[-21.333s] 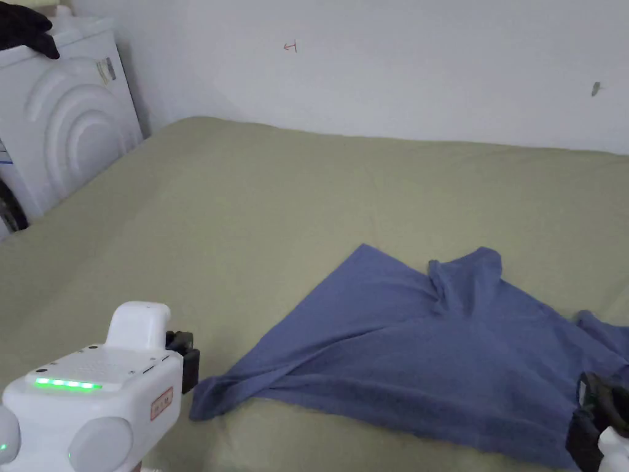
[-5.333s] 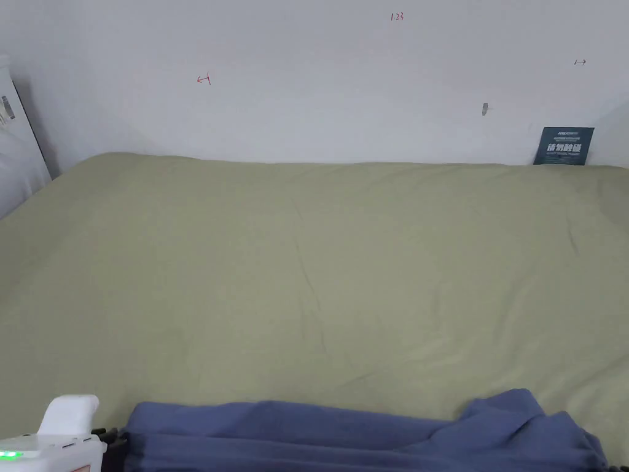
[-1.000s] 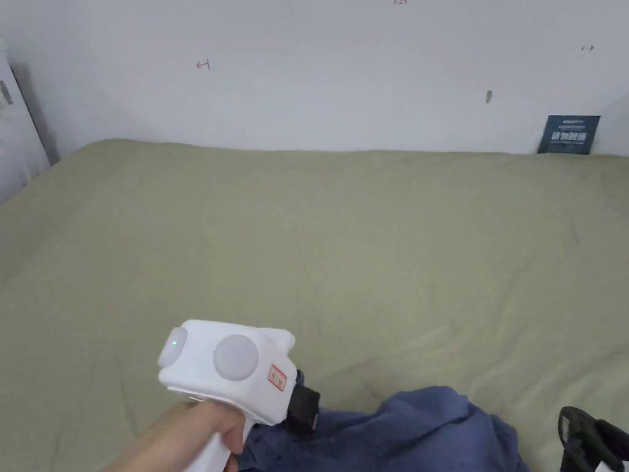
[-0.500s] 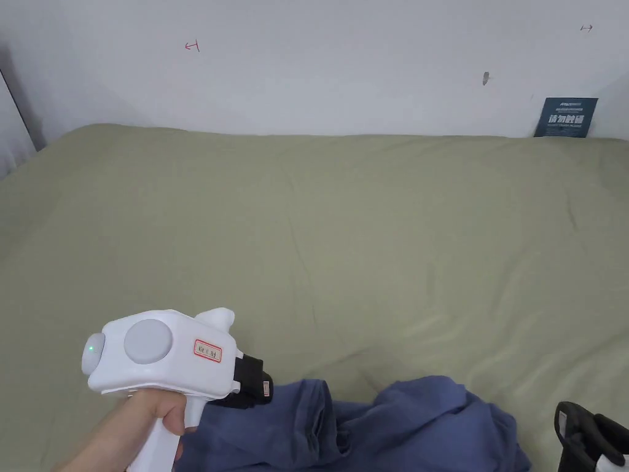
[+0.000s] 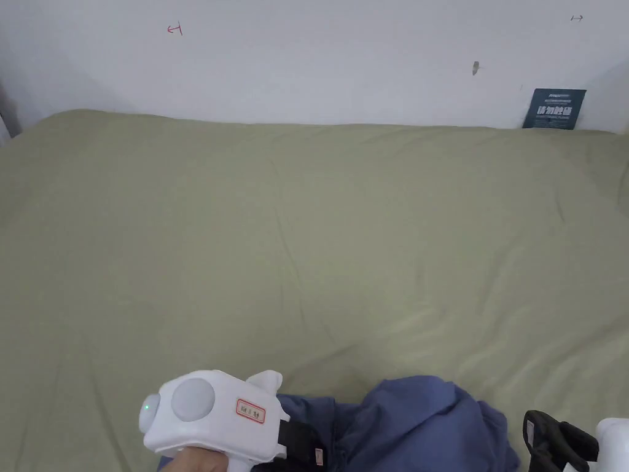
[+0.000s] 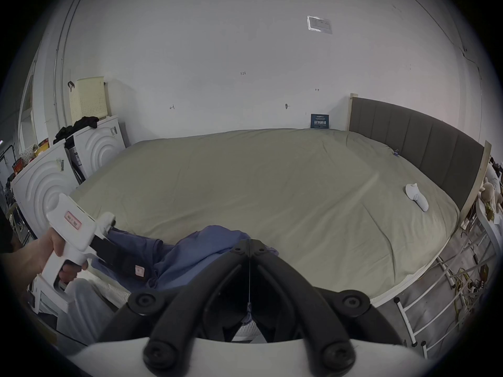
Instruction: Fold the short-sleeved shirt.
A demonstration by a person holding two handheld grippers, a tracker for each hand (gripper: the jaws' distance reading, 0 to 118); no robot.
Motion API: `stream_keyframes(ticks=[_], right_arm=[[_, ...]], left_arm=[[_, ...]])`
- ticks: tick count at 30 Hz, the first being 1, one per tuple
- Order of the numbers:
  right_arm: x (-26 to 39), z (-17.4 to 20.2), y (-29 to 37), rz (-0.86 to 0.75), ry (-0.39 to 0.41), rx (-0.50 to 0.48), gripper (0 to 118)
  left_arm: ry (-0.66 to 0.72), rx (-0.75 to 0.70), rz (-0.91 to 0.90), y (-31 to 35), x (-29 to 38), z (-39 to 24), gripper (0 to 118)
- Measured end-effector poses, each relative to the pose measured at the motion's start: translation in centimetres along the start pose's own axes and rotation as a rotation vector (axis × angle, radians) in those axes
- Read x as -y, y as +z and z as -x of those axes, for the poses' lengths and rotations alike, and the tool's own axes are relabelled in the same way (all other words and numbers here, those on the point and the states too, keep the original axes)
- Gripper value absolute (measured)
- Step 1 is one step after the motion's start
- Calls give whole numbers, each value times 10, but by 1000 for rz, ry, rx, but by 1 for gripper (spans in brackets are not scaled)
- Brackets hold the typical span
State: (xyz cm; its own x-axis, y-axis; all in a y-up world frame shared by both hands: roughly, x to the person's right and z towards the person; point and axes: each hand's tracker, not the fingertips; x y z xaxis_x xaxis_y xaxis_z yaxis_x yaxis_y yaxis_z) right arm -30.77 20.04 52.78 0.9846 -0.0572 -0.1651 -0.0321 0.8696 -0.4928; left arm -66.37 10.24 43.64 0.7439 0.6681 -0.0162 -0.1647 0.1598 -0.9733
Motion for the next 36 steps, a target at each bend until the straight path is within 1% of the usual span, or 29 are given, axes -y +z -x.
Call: stream_keyframes(ticks=[2,4,6,8,10,11,15,16,17,18,19,20,21,23,25,26,27,30,31,32,33,34,35,36], right_arm=[[-2,2,0,-6,1,-9,3],[-4,6,-2,-7,0,-19,3],[-5,10,-5,-6,4,-27,3],[-6,15,-8,-4,15,-36,3],[-8,19,-9,-6,23,-43,3],[-9,22,-9,-4,28,-45,3],[-11,30,-11,6,47,-43,3],[-11,32,-11,7,51,-44,3],[-11,33,-10,3,54,-45,3],[-12,35,-9,-2,60,-46,3],[-13,37,-8,0,69,-48,3],[-13,38,-8,1,74,-48,3],[-13,39,-8,1,75,-47,3],[-12,40,-10,5,75,-50,3],[-10,40,-9,-8,73,-69,3],[-10,41,-8,-8,77,-74,3],[-10,43,-8,-6,81,-74,3],[-7,42,-8,-11,80,-96,3],[-7,42,-9,-7,79,-95,3],[-6,41,-10,-1,79,-94,3],[-6,40,-10,1,78,-99,3],[-5,39,-10,2,78,-99,3],[-5,38,-10,3,76,-95,3],[-6,36,-10,3,73,-95,3]], left_arm=[[-59,0,-60,34,-2,-1,0],[-52,19,-138,76,1,4,0],[-35,-22,-200,113,4,17,0],[-30,-88,-219,140,8,39,0],[-28,-171,-240,155,10,60,0],[2,-190,-240,157,10,71,0],[14,-101,-220,151,3,114,0],[8,-92,-215,149,0,119,2],[4,-96,-220,147,-2,122,14],[-3,-99,-229,141,-4,130,42],[-6,-106,-233,138,-7,136,88],[-7,-106,-229,134,-11,141,112],[0,-68,-219,129,-13,148,118],[58,95,-185,118,-14,158,118],[79,265,-110,102,-19,175,118],[91,276,-71,106,-15,159,118],[93,283,-55,99,-14,160,118],[91,315,-101,90,-17,158,117],[109,308,-112,88,-19,157,110],[139,284,-133,87,-20,154,94],[128,266,-132,89,-20,151,94],[96,195,-137,94,-14,132,85],[73,73,-141,97,-12,124,47],[60,46,-137,96,-10,123,12]])
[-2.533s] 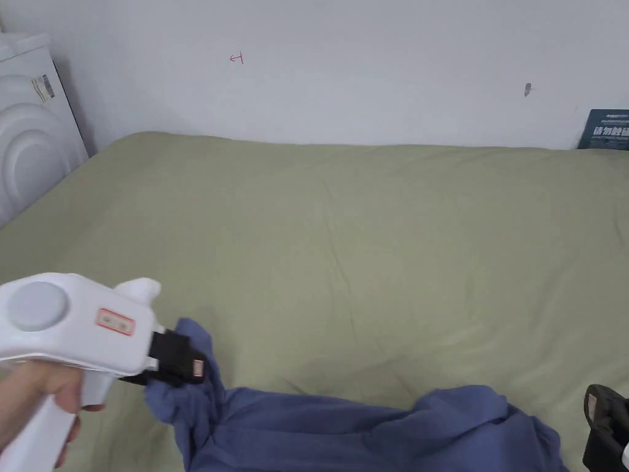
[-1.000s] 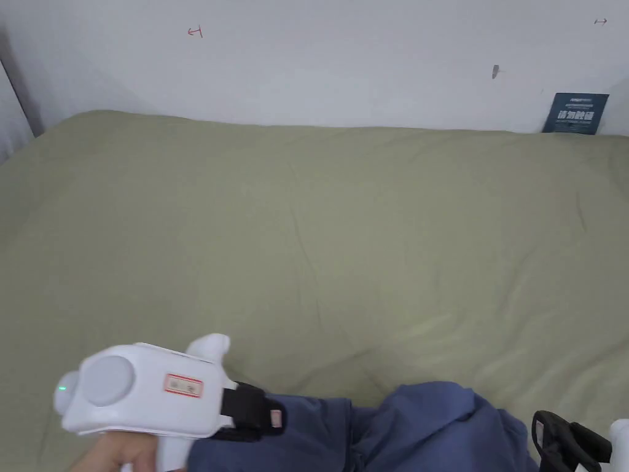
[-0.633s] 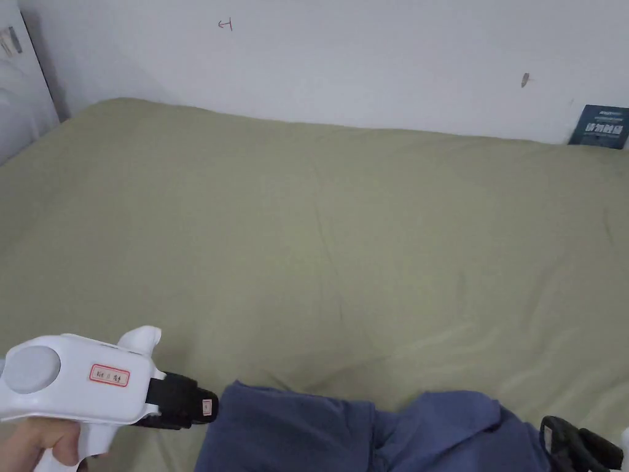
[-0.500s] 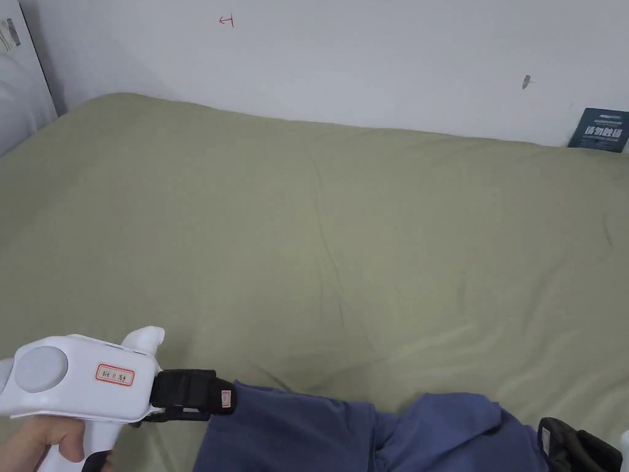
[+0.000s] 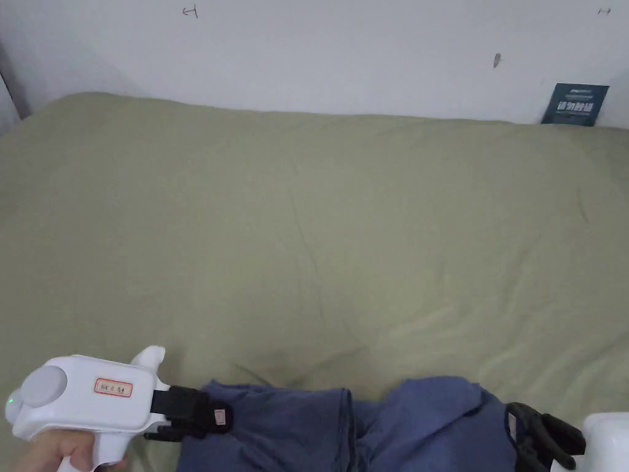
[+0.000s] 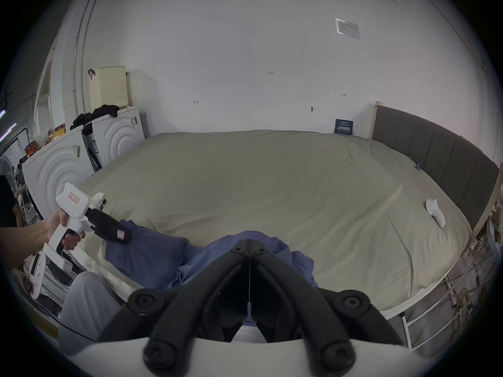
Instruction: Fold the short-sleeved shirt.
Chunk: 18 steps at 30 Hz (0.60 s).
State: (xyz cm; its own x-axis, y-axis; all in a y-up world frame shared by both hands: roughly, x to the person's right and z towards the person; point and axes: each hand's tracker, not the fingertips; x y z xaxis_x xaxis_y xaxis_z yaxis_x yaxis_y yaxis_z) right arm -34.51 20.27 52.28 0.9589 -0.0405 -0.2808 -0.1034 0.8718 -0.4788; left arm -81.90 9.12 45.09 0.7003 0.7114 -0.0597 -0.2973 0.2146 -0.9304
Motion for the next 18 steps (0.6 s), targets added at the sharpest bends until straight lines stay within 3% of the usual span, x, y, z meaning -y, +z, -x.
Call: stream_keyframes(ticks=[2,10,18], right_arm=[[0,-3,2,-8,-14,-3,3],[-4,-7,2,-34,-19,-19,3],[-8,-11,1,-56,-29,-37,3]], left_arm=[[50,68,3,3,-2,15,12],[21,-41,-76,65,2,2,12],[28,-337,-194,151,3,-45,12]])
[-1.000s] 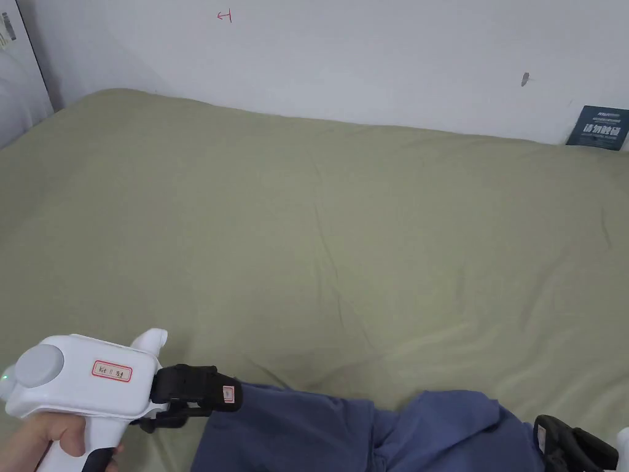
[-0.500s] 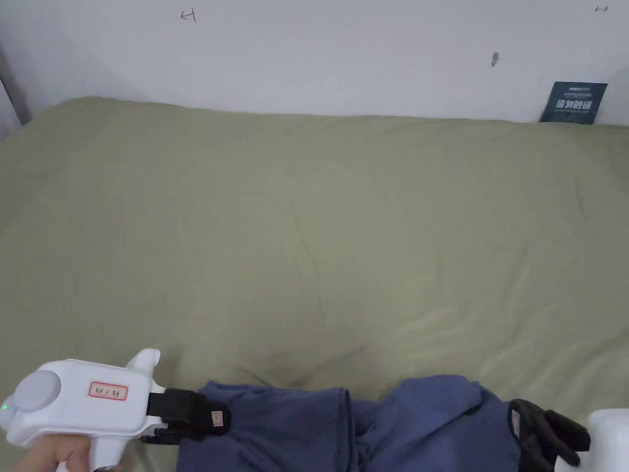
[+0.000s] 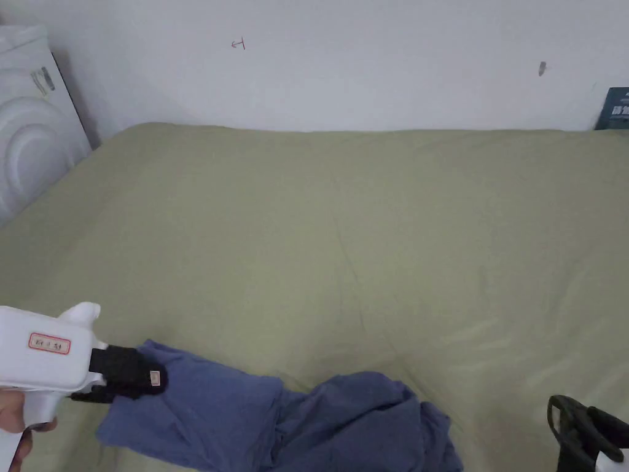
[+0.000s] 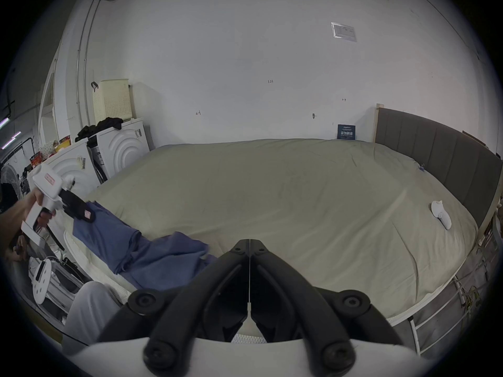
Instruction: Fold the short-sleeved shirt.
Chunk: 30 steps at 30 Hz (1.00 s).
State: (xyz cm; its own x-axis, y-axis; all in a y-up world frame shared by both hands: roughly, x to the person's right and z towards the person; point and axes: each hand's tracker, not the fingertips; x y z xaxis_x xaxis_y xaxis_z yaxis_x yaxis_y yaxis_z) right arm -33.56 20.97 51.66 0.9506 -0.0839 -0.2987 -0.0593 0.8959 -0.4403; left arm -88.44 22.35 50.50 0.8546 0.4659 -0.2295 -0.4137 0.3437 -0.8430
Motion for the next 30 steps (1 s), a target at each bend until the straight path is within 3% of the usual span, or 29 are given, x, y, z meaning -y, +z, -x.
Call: stream_keyframes(ticks=[5,10,20,21,22,23,24,25,30], right_arm=[[-1,-5,7,-18,14,38,3],[-3,-13,19,-56,12,82,3],[-8,-24,31,-110,12,156,3],[-7,-25,31,-109,10,156,3],[-7,-26,32,-108,6,162,3],[-6,-27,33,-109,3,162,3],[-5,-28,33,-109,-4,164,3],[-5,-29,33,-105,-15,167,3],[-1,-30,34,-94,-19,159,3]], left_arm=[[-156,-131,20,5,2,-71,12],[-257,-121,41,-9,16,-151,12],[-420,-131,176,-129,53,-259,12],[-421,-142,181,-143,57,-264,16],[-423,-143,194,-159,60,-268,46],[-435,-99,214,-173,61,-271,84],[-439,-59,231,-185,64,-278,111],[-426,-30,222,-190,64,-280,118],[-429,-21,162,-152,58,-271,117]])
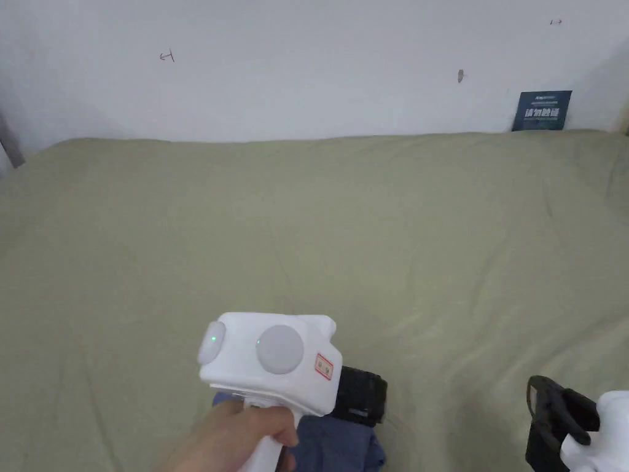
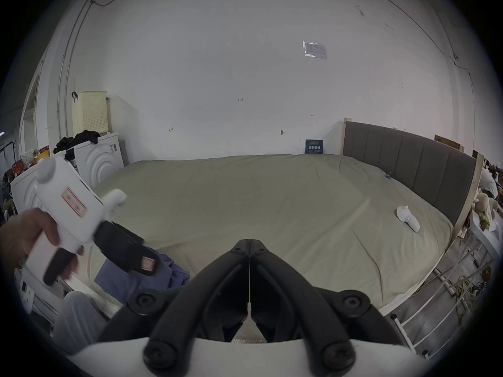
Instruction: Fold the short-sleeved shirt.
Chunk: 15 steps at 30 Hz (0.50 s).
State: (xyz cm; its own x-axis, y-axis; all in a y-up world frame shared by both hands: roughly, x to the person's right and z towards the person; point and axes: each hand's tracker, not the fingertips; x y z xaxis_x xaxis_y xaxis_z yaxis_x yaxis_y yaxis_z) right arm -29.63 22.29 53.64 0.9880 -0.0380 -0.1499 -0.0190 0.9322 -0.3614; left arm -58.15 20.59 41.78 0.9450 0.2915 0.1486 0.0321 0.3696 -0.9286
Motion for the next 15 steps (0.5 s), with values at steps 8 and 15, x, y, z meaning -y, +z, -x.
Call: stream_keyframes(ticks=[8,15], right_arm=[[4,5,-12,36,-40,-32,3],[11,7,-10,99,-66,-71,3]], left_arm=[[71,198,-45,3,40,60,0],[97,344,13,-102,44,50,0]])
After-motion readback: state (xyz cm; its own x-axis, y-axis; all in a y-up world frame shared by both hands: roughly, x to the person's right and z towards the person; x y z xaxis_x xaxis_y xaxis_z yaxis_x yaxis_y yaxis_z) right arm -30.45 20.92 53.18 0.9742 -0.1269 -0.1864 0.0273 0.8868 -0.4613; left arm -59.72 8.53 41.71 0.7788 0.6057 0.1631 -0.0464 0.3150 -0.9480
